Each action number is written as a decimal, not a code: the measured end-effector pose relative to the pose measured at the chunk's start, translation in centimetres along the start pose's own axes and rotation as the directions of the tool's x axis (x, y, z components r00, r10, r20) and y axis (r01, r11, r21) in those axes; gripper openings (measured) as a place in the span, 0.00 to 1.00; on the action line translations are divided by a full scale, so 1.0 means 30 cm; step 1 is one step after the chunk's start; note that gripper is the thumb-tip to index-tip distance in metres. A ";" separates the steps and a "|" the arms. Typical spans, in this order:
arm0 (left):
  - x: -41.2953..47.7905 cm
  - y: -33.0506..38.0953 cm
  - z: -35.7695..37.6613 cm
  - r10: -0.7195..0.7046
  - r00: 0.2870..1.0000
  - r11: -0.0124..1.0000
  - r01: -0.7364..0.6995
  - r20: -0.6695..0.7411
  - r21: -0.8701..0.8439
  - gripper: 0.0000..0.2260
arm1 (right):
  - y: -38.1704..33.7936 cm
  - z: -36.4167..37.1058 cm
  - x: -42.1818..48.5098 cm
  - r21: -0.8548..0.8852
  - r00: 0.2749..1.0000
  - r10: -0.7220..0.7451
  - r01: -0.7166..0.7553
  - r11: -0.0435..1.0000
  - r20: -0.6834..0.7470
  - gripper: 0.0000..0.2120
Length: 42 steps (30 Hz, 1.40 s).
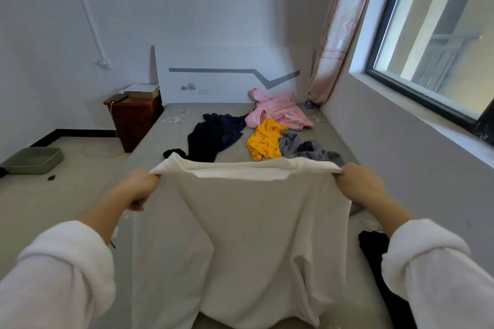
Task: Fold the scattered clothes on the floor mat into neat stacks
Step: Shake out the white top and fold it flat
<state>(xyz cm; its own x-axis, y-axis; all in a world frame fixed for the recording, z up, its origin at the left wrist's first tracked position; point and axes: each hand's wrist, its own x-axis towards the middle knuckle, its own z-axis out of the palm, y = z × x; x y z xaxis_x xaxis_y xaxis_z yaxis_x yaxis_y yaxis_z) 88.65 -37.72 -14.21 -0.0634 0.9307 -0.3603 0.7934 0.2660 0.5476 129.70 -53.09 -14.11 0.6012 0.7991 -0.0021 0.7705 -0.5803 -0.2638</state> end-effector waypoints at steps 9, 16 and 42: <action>0.162 0.235 0.105 0.066 0.984 0.799 -0.151 -0.165 -0.583 0.18 | -0.104 -0.003 0.243 0.683 0.974 0.209 -0.212 0.699 0.088 0.17; 0.241 0.389 -0.122 0.364 0.586 0.781 -0.615 -0.724 -0.105 0.13 | -0.122 -0.201 0.318 0.508 0.870 -0.093 0.366 0.780 -0.484 0.14; -0.179 -0.845 0.869 -0.033 0.974 0.999 0.036 0.222 -0.008 0.14 | 0.474 0.844 -0.442 -0.037 0.806 -0.010 0.039 0.999 0.591 0.19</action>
<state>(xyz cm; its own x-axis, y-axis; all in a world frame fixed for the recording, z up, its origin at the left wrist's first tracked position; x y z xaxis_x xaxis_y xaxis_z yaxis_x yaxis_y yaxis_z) 84.65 -55.99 -45.84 0.0466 0.8424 -0.5369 0.7858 0.3009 0.5404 127.31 -67.97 -42.25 0.3520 0.7427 -0.5696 0.8009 -0.5539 -0.2274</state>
